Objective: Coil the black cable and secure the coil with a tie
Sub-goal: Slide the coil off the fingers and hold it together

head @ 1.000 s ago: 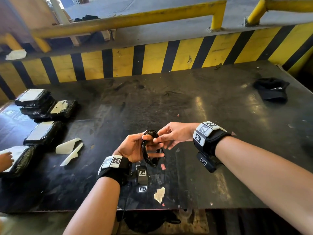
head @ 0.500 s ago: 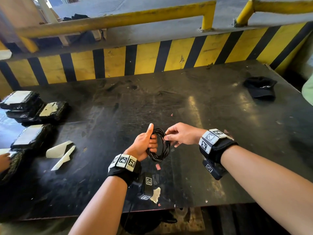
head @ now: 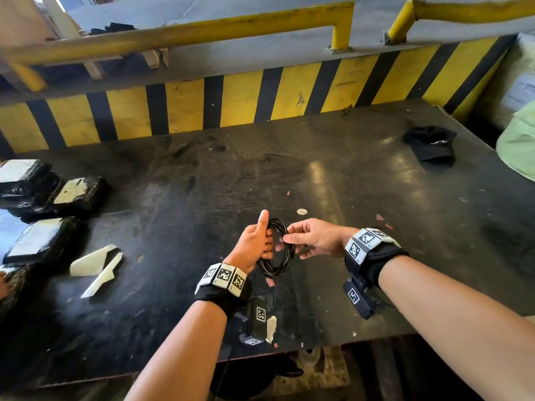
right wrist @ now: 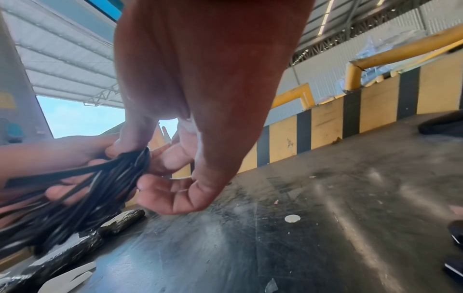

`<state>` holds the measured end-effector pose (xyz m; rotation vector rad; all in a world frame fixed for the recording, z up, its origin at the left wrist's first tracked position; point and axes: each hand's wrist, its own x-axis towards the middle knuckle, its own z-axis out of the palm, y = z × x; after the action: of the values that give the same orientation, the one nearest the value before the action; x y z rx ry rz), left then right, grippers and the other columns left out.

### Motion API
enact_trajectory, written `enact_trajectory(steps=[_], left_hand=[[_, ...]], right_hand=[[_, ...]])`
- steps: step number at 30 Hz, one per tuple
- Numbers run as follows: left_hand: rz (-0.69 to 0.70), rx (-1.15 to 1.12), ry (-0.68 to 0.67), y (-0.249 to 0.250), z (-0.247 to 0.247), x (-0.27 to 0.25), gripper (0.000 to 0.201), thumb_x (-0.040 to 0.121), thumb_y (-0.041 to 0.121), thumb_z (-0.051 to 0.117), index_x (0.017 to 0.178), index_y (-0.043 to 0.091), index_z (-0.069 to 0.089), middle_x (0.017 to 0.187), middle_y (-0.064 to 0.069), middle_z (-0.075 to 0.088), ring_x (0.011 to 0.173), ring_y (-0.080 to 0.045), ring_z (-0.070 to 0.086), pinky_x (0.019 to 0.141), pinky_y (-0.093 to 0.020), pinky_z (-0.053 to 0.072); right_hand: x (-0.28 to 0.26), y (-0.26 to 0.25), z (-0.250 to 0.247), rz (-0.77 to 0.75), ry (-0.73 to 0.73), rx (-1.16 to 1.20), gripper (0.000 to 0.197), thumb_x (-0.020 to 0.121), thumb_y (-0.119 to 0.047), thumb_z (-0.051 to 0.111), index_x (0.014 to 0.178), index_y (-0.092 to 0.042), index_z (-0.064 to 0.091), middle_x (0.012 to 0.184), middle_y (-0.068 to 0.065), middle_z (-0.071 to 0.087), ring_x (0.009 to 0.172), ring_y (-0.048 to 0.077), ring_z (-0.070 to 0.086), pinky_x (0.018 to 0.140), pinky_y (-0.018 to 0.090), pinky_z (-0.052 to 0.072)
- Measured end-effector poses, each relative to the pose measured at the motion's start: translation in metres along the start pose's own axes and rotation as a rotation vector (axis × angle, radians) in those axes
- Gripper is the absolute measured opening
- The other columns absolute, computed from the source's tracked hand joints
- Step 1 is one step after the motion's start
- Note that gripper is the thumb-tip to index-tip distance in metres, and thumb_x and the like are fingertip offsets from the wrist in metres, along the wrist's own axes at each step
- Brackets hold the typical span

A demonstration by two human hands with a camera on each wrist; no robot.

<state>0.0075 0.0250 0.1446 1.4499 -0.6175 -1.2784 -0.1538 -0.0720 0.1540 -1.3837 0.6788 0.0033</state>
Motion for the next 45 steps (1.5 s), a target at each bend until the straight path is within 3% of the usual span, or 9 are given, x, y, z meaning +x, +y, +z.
enact_trajectory(steps=[8, 11, 15, 22, 27, 33, 39, 42, 45], left_hand=[[0.049, 0.17, -0.003, -0.008, -0.016, 0.004, 0.056, 0.103, 0.057, 0.039, 0.065, 0.016, 0.047, 0.052, 0.006, 0.039, 0.043, -0.01, 0.036, 0.048, -0.029, 0.045], [0.079, 0.234, -0.039, -0.01, -0.019, 0.005, 0.054, 0.103, 0.055, 0.04, 0.068, 0.014, 0.049, 0.055, 0.005, 0.039, 0.044, -0.009, 0.036, 0.052, -0.032, 0.051], [0.132, 0.27, -0.11, -0.011, -0.025, 0.003, 0.043, 0.107, 0.042, 0.041, 0.083, 0.008, 0.054, 0.053, 0.009, 0.041, 0.044, -0.006, 0.038, 0.061, -0.04, 0.058], [0.212, 0.489, -0.162, -0.025, -0.037, -0.007, 0.03, 0.109, 0.024, 0.04, 0.086, 0.015, 0.055, 0.073, -0.005, 0.054, 0.057, -0.008, 0.061, 0.052, -0.023, 0.046], [0.267, 0.58, -0.073, -0.035, -0.033, -0.012, 0.033, 0.11, 0.028, 0.034, 0.104, 0.002, 0.054, 0.073, -0.005, 0.054, 0.05, -0.003, 0.057, 0.045, -0.021, 0.046], [0.298, 0.675, -0.079, -0.027, -0.025, -0.029, 0.034, 0.11, 0.033, 0.031, 0.1, 0.004, 0.045, 0.077, -0.007, 0.053, 0.041, -0.005, 0.056, 0.036, -0.016, 0.039], [0.322, 0.779, -0.098, -0.032, -0.005, -0.02, 0.035, 0.109, 0.038, 0.031, 0.095, 0.01, 0.048, 0.08, -0.009, 0.056, 0.058, -0.016, 0.053, 0.039, -0.02, 0.043], [0.286, 0.747, -0.116, -0.034, 0.008, -0.001, 0.038, 0.107, 0.043, 0.034, 0.089, 0.017, 0.056, 0.077, -0.002, 0.056, 0.064, -0.017, 0.056, 0.055, -0.034, 0.046], [0.263, 0.742, -0.142, -0.031, 0.022, 0.018, 0.043, 0.104, 0.051, 0.04, 0.086, 0.02, 0.064, 0.064, 0.007, 0.054, 0.056, -0.013, 0.052, 0.064, -0.031, 0.043]], right_hand=[[-0.004, -0.009, 0.0, 0.012, 0.027, -0.172, 0.027, 0.103, -0.023, 0.059, 0.125, -0.009, 0.066, 0.087, -0.006, 0.071, 0.088, 0.011, 0.061, 0.082, 0.029, 0.055], [-0.007, -0.013, 0.0, -0.006, 0.068, -0.294, 0.019, 0.1, -0.022, 0.063, 0.116, -0.012, 0.07, 0.089, -0.004, 0.073, 0.094, 0.014, 0.066, 0.086, 0.036, 0.055], [-0.007, -0.01, 0.005, -0.014, 0.094, -0.212, 0.01, 0.099, -0.011, 0.064, 0.106, -0.008, 0.069, 0.09, 0.009, 0.072, 0.095, 0.032, 0.069, 0.095, 0.051, 0.057], [-0.015, 0.001, 0.017, -0.061, 0.258, -0.385, 0.01, 0.097, -0.013, 0.067, 0.098, -0.004, 0.071, 0.084, 0.005, 0.072, 0.074, 0.015, 0.071, 0.074, 0.037, 0.064], [-0.012, 0.009, 0.031, -0.117, 0.417, -0.513, 0.012, 0.093, -0.019, 0.069, 0.092, -0.01, 0.077, 0.083, 0.004, 0.078, 0.078, 0.022, 0.076, 0.077, 0.043, 0.065], [-0.018, 0.02, 0.039, -0.114, 0.466, -0.374, 0.01, 0.093, -0.015, 0.071, 0.098, -0.008, 0.076, 0.087, 0.006, 0.078, 0.083, 0.022, 0.076, 0.086, 0.045, 0.063], [-0.033, 0.032, 0.022, -0.062, 0.493, -0.27, 0.026, 0.088, -0.012, 0.079, 0.11, -0.001, 0.072, 0.099, 0.017, 0.078, 0.087, 0.026, 0.075, 0.09, 0.052, 0.06], [-0.037, 0.031, 0.008, -0.075, 0.548, -0.325, 0.022, 0.087, -0.013, 0.079, 0.107, -0.004, 0.074, 0.095, 0.019, 0.079, 0.092, 0.035, 0.077, 0.087, 0.053, 0.061], [-0.039, 0.03, -0.007, -0.071, 0.548, -0.336, 0.016, 0.086, -0.012, 0.079, 0.101, -0.006, 0.076, 0.091, 0.017, 0.079, 0.084, 0.028, 0.078, 0.082, 0.048, 0.063]])
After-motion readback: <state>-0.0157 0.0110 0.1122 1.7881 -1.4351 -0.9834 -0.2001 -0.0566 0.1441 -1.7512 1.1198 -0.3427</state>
